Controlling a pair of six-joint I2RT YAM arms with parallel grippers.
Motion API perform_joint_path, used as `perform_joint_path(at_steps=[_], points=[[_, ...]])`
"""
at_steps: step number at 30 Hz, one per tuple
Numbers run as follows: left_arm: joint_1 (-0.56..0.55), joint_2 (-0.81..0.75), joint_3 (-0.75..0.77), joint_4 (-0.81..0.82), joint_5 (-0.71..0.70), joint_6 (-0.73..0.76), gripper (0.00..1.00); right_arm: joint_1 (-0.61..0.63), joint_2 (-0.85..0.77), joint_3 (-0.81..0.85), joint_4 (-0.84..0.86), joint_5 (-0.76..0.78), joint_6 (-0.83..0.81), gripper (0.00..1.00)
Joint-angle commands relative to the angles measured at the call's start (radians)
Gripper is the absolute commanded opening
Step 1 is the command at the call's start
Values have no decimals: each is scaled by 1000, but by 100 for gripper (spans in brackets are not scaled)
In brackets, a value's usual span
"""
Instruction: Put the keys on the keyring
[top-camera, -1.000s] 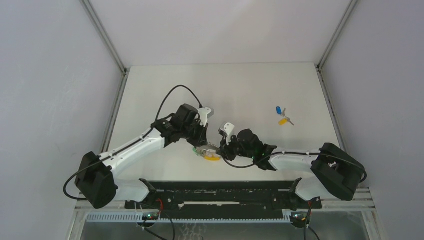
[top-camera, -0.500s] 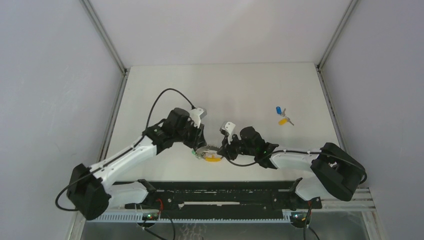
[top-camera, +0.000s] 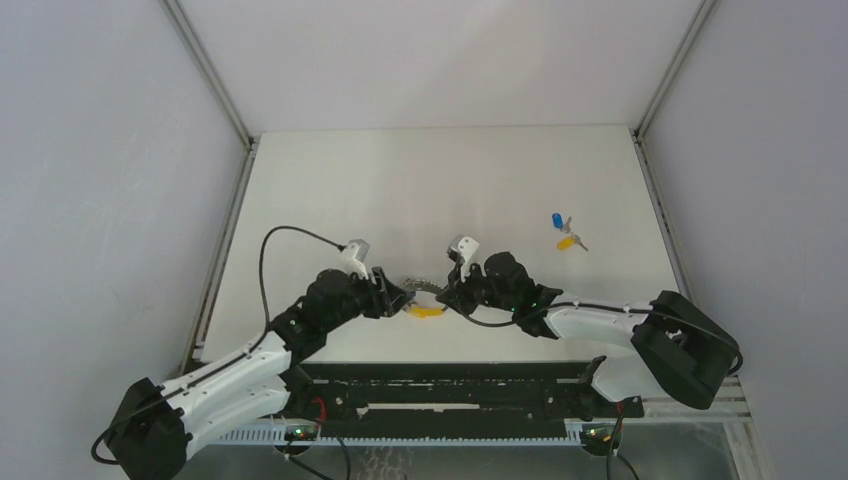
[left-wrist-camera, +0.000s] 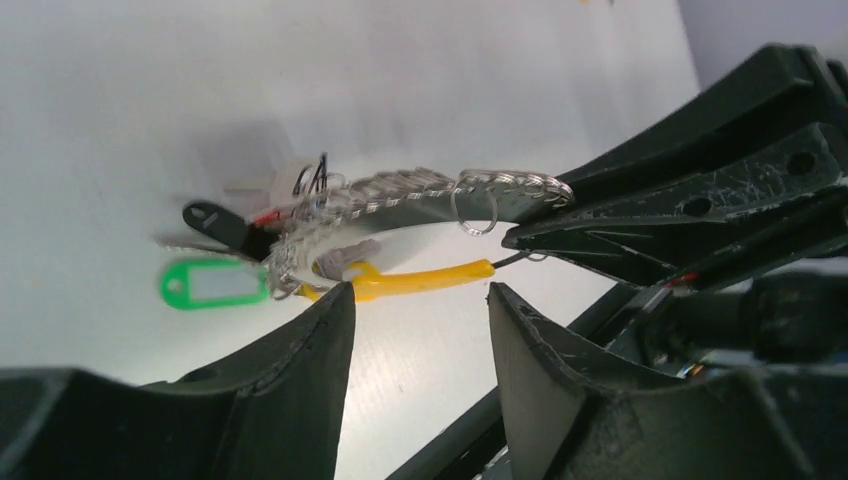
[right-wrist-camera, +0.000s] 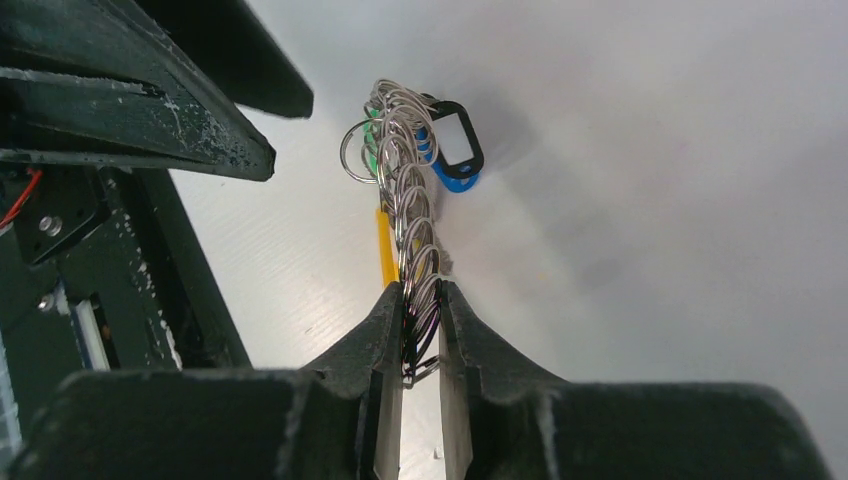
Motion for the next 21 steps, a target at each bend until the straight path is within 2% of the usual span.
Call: perform_joint_path(at_steps=[1,5,11,17,21], points=[[-23,-53,-117,366,-155,-331,55,30,-32,2,77,109,63,0],[-47,-42,-139,472,-215,-404,53,59,-24,2,99,160,81,0],[-49,74,-145,584,-186,-513,44,81,-23,2,115,206,99,0],[-77,76,-180,571,-252,-602,39,90,-24,2,116,226,106,0],[-102,12,-172,425,-329,-611,42,95,-27,2,114,239,105,0]])
